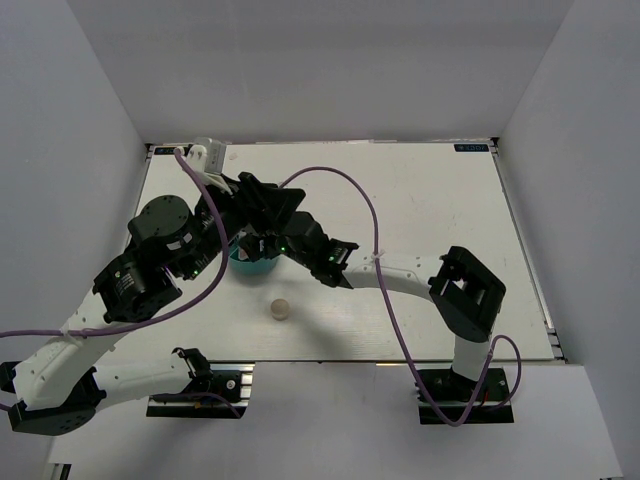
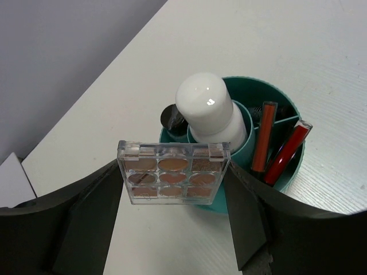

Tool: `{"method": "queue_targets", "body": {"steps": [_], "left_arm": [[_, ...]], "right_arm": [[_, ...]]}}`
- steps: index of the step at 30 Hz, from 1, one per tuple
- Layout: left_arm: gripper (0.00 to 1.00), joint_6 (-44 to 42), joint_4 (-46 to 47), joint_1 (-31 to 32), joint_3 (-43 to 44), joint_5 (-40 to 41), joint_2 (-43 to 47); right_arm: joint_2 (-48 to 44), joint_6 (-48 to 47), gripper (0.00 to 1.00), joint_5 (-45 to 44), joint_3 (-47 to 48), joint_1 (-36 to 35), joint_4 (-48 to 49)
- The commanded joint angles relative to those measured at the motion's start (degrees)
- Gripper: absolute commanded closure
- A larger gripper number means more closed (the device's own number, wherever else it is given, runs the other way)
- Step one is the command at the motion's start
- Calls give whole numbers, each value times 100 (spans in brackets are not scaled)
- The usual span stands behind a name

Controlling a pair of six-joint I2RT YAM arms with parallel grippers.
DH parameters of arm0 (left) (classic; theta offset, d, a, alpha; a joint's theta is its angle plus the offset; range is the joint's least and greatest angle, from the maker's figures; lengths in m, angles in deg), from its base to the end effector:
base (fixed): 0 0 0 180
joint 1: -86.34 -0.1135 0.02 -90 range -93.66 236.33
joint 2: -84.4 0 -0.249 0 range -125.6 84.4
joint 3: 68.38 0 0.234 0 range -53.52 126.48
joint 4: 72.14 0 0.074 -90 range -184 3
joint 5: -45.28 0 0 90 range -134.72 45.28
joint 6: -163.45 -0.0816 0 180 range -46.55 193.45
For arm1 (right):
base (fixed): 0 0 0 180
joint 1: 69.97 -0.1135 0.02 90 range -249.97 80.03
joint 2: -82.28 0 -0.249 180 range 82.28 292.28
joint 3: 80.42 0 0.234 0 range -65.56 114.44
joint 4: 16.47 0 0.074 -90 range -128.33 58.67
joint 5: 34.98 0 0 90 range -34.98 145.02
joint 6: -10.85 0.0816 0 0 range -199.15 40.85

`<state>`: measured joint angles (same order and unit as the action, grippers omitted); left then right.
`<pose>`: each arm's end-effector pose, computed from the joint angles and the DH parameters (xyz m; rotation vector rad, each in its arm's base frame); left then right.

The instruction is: Organize the makeup

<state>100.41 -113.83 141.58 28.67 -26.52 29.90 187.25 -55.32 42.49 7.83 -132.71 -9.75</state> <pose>0.1346 -0.1492 0.4767 0.1390 1.6195 -0.8770 0.2263 0.4006 0.2600 -0.4490 1.7756 0.9035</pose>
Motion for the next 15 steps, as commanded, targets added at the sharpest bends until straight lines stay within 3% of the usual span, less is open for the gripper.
{"method": "queue_targets", "body": {"steps": [1, 15], "left_arm": [[26, 37, -51, 22, -63, -27, 132], [26, 20, -33, -31, -116, 8, 159]], "right_arm": [[32, 139, 100, -390, 98, -45, 662], [358, 253, 100, -434, -70, -45, 1234]]}}
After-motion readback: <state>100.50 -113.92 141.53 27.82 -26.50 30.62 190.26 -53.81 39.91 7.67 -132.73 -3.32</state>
